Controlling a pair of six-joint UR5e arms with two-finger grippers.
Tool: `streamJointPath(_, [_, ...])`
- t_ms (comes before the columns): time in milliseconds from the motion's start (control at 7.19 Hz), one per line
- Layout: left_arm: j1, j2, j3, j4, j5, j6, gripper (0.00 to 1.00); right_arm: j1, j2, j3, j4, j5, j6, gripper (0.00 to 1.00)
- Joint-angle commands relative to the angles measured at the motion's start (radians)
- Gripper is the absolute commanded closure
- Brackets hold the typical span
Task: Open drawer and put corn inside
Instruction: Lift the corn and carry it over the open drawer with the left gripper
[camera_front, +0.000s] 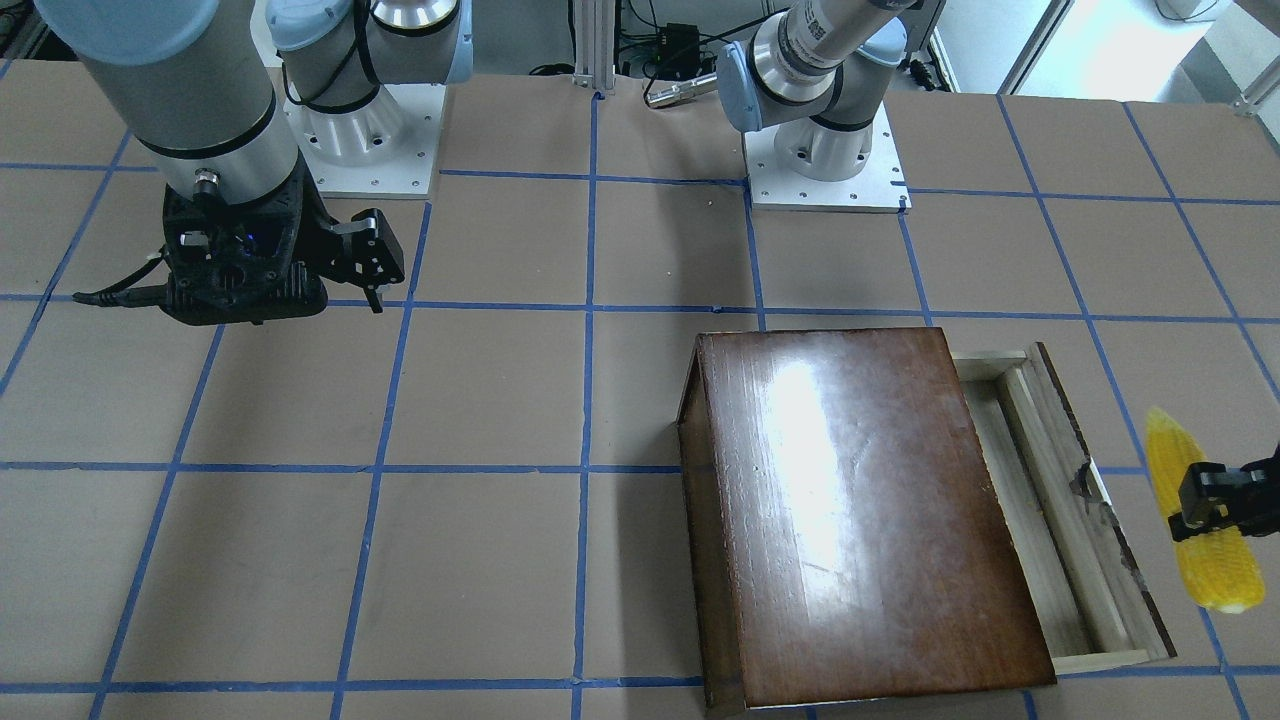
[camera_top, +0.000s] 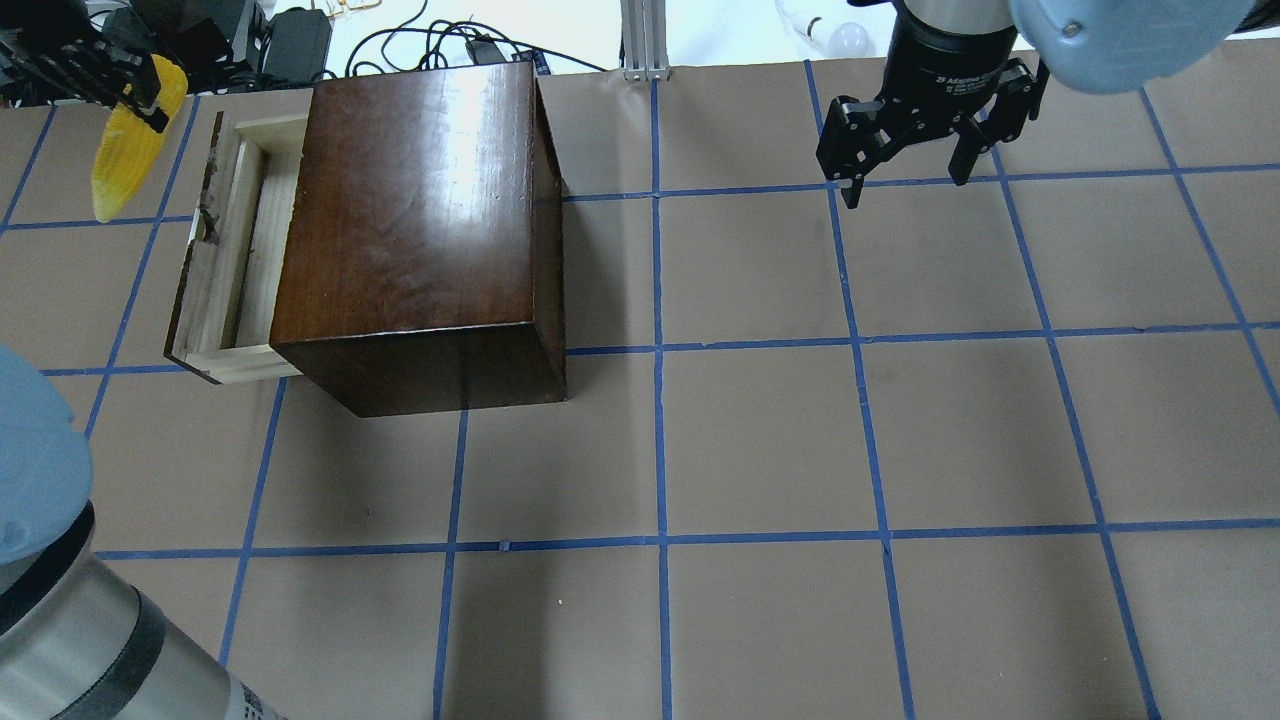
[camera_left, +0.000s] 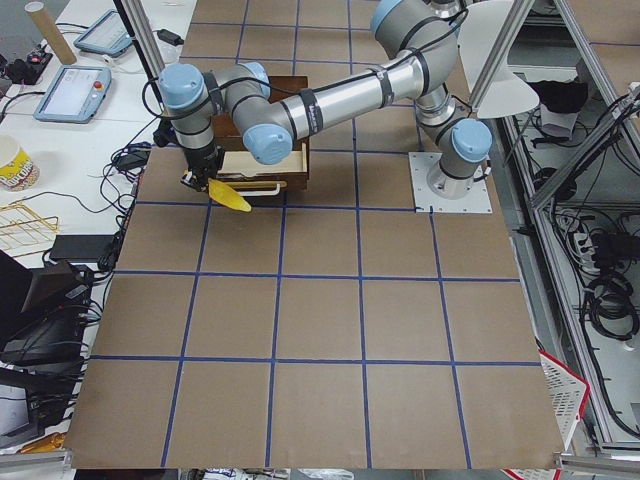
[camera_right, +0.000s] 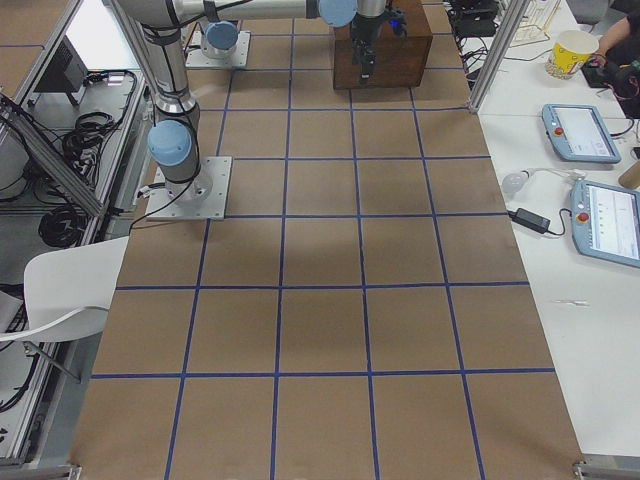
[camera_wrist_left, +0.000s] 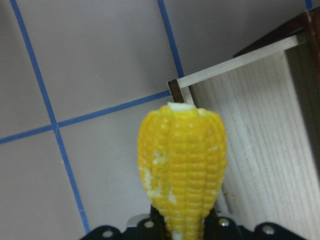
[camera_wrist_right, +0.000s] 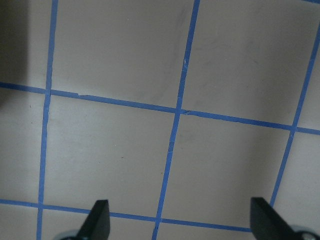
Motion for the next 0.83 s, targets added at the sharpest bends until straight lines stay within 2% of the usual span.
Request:
streamJointPath(0, [-0.055, 0.010, -0.038, -0.021, -0.002, -0.219, 1.00, 0.000, 0.000, 0.000, 0.000, 0.000, -0.001, 0.00])
streamJointPath(278, [-0.056, 0.016, -0.104, -0.006, -0.005, -0.247, 1.00, 0.000, 0.000, 0.000, 0.000, 0.000, -0.001, 0.00])
streamJointPath(695, [-0.046, 0.008, -0.121, -0.007, 0.000, -0.247, 1.00, 0.000, 0.000, 0.000, 0.000, 0.000, 0.001, 0.00])
